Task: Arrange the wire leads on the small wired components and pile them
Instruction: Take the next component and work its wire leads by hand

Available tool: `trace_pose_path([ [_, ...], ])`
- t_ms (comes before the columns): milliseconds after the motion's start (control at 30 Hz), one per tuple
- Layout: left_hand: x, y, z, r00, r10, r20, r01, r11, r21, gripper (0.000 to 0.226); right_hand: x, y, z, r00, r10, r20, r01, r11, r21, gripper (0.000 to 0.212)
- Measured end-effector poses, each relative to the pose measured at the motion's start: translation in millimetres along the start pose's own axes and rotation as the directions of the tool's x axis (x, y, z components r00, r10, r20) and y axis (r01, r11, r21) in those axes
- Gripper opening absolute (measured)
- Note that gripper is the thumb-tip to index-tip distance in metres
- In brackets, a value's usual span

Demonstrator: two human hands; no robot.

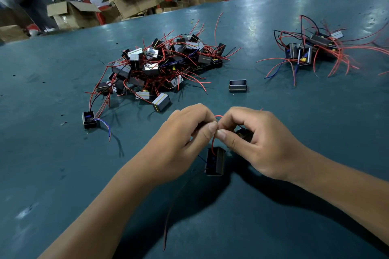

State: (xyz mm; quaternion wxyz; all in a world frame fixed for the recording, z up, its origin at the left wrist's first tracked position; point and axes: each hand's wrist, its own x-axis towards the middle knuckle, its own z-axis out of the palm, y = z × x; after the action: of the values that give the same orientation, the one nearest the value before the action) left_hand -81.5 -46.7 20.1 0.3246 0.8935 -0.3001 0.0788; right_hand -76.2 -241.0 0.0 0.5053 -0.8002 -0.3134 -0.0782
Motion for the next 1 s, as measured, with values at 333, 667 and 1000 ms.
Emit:
trace_pose_path([
  [333, 1, 6, 6, 0.978, -0.197, 0.063, 0.206, 0.953, -0.22, 0.026, -1, -1, 5, 0.997, -0.038, -0.063, 0.03, 0.992, -0.121, 0.009],
  [667, 5, 5, 19, 0.923, -0.385, -0.012, 0.363, 0.881, -0.304, 0.024, -2, -3, 13, 0.992, -0.029, -0.123, -0.003, 0.967, -0.257, 0.01],
  [1000, 2, 0, 9, 0.956, -0.293, 0.03, 0.291, 0.923, -0.251, 0.01, -2, 3, 6, 0.964, 0.093, -0.25, -0.122, 0.987, -0.104, 0.012],
])
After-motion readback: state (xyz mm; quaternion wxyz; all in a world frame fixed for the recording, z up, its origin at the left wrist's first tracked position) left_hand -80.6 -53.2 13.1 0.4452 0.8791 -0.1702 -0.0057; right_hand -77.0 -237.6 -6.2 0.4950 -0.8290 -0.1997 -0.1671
